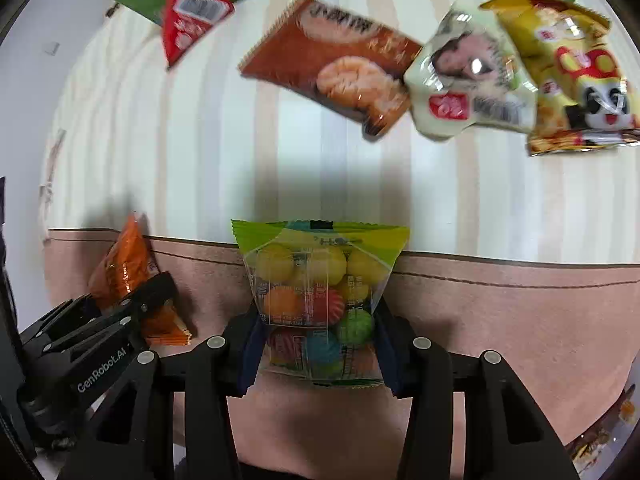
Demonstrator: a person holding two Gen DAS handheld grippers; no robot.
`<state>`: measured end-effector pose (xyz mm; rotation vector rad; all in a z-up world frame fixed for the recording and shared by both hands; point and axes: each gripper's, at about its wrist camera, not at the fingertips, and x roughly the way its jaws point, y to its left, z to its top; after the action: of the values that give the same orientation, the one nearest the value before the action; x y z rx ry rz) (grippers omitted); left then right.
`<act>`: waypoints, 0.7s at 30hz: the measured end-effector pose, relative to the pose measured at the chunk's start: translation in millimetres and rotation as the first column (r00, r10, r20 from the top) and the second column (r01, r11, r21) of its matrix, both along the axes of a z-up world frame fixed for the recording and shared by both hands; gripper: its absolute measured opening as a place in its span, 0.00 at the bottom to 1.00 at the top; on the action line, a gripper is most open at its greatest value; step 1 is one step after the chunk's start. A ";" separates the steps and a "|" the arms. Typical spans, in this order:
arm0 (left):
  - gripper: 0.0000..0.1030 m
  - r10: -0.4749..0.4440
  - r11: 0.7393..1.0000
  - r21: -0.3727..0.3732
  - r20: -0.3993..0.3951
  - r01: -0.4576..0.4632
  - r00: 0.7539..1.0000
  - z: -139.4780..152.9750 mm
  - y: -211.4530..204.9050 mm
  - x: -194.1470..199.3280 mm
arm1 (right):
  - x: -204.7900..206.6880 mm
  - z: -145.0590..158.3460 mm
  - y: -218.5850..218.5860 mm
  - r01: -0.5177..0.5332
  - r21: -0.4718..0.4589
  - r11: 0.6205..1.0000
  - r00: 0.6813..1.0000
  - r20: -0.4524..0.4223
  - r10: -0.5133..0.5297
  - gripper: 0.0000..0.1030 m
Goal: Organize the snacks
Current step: 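Lift both packets into the box and open both tools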
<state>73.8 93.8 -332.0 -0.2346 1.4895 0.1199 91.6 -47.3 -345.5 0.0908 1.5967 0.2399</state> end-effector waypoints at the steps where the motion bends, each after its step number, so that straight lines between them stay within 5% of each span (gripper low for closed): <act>1: 0.46 -0.009 1.000 -0.010 0.014 0.010 1.000 9.4 -2.8 1.8 | -0.3 11.5 -2.7 0.003 0.021 1.000 1.000 0.008 -0.003 0.49; 7: 0.46 -0.067 0.993 -0.084 0.166 0.082 0.984 94.9 -25.0 33.7 | 28.6 98.7 -19.4 -0.006 0.121 0.993 0.990 0.140 -0.011 0.49; 14: 0.46 -0.139 0.979 -0.093 0.336 0.180 0.932 198.5 -40.2 133.7 | 115.6 199.8 -54.7 0.007 0.135 0.991 0.949 0.311 -0.049 0.49; 21: 0.46 -0.192 0.978 -0.025 0.308 0.209 0.932 218.5 -38.0 224.4 | 201.5 211.9 -90.3 0.068 0.044 0.997 0.945 0.317 -0.078 0.49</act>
<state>298.2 55.8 -113.5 -0.1377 1.2016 -0.1201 293.1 -137.7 -133.6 0.1296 1.2653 0.2108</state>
